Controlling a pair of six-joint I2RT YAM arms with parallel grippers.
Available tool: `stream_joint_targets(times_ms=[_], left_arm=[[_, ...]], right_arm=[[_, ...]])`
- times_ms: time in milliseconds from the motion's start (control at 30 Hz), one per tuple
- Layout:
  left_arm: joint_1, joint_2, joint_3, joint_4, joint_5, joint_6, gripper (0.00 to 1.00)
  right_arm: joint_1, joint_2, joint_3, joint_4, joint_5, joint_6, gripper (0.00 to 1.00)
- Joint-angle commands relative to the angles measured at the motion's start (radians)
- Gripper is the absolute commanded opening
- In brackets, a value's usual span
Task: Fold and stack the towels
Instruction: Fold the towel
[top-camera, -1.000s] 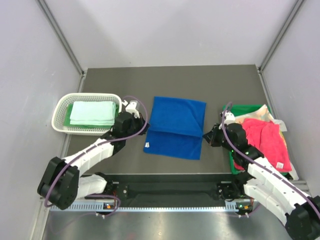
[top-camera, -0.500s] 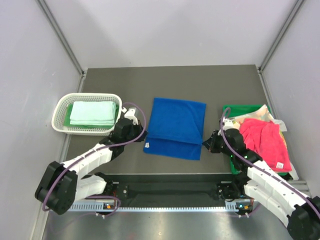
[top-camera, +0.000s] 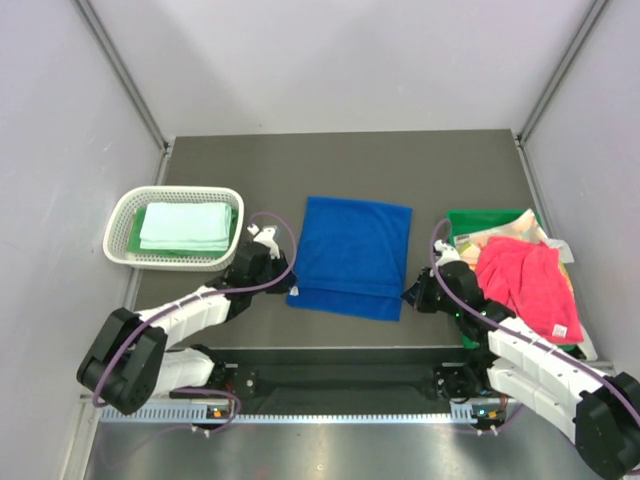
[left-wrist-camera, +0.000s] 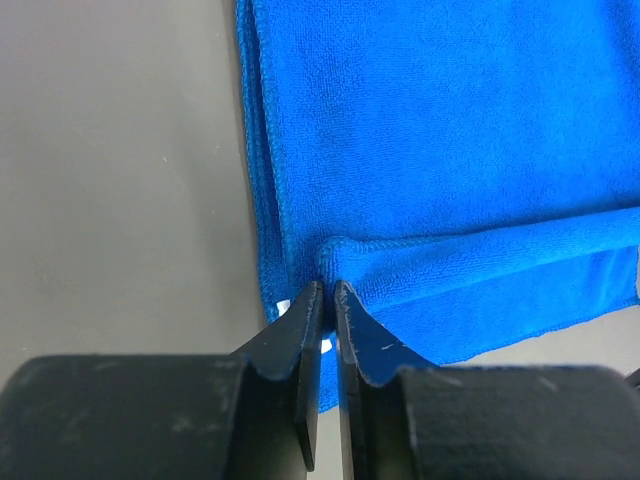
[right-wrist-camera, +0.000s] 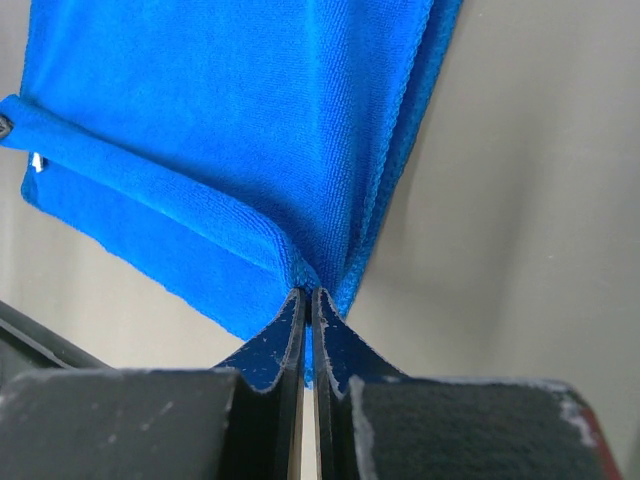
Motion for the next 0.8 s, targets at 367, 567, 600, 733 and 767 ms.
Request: stream_joint_targets(times_ms=[367,567,600,733,767], left_arm=[[-0.006,-0.065,-0.009,-0.014,0.007,-0.005,0.00],[-0.006,-0.101,-0.001,-0.063,-0.022,-0.002,0.00],[-0.006,-0.104,-0.003,-0.066,-0.022,-0.002,0.00],[-0.006,-0.096,-0.016,-0.065,-0.036,-0.007,0.03],[-0.004,-0.095,-0.016,-0.068,-0.025,-0.007,0.07]], right_arm=[[0.031,-0.061,0.029,-0.049,-0.010,0.001,0.00],[0.041,-0.103,0.046,-0.094,-0.011,-0.002,0.00],[0.043,-0.101,0.045,-0.092,-0.011,-0.004,0.01],[0.052,-0.078,0.016,-0.063,-0.023,0.007,0.08],[0.052,-0.071,0.011,-0.058,-0.025,0.010,0.12]])
